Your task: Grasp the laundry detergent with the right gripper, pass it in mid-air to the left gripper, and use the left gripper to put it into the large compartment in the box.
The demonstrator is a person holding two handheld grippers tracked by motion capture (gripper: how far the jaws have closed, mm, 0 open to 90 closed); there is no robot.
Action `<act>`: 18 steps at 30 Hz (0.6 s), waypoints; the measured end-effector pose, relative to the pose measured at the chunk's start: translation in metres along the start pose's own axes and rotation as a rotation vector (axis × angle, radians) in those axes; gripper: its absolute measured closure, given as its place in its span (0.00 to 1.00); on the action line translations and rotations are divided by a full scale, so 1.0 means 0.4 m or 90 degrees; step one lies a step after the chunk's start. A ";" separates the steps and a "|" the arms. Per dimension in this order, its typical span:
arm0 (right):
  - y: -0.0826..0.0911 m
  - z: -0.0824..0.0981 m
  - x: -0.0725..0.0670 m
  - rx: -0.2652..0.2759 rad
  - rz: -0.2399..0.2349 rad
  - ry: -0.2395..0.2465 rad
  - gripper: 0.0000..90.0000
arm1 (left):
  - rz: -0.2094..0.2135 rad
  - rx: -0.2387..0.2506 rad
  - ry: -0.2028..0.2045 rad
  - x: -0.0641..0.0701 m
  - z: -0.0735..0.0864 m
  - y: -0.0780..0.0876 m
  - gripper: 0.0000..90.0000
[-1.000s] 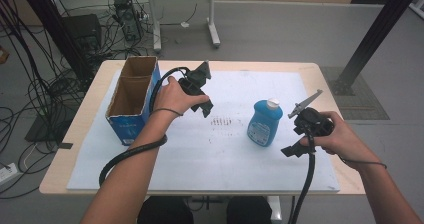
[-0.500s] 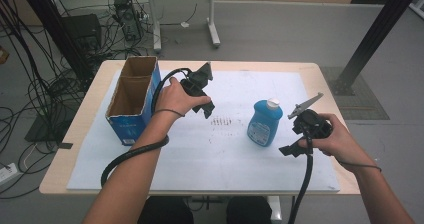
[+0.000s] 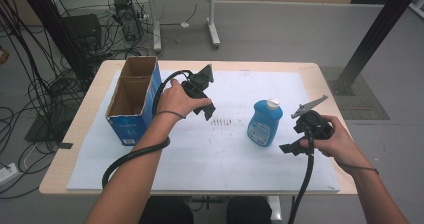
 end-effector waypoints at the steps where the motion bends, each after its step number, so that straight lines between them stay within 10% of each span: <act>1: -0.001 0.001 0.001 0.002 -0.002 0.000 0.11 | 0.000 0.004 0.005 0.001 0.001 -0.001 0.10; 18: -0.020 0.014 0.003 0.043 0.003 -0.003 0.12 | 0.002 0.004 0.006 -0.001 0.004 -0.006 0.11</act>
Point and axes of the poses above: each handheld gripper's, and its own axes: y roughly backward along the jaws, z roughly out of its underside, x roughly to its right, the point moved 9 cm from there along -y, roughly forward along the jaws, and after that the axes turned 6 degrees about -y, right-handed, at the moved point
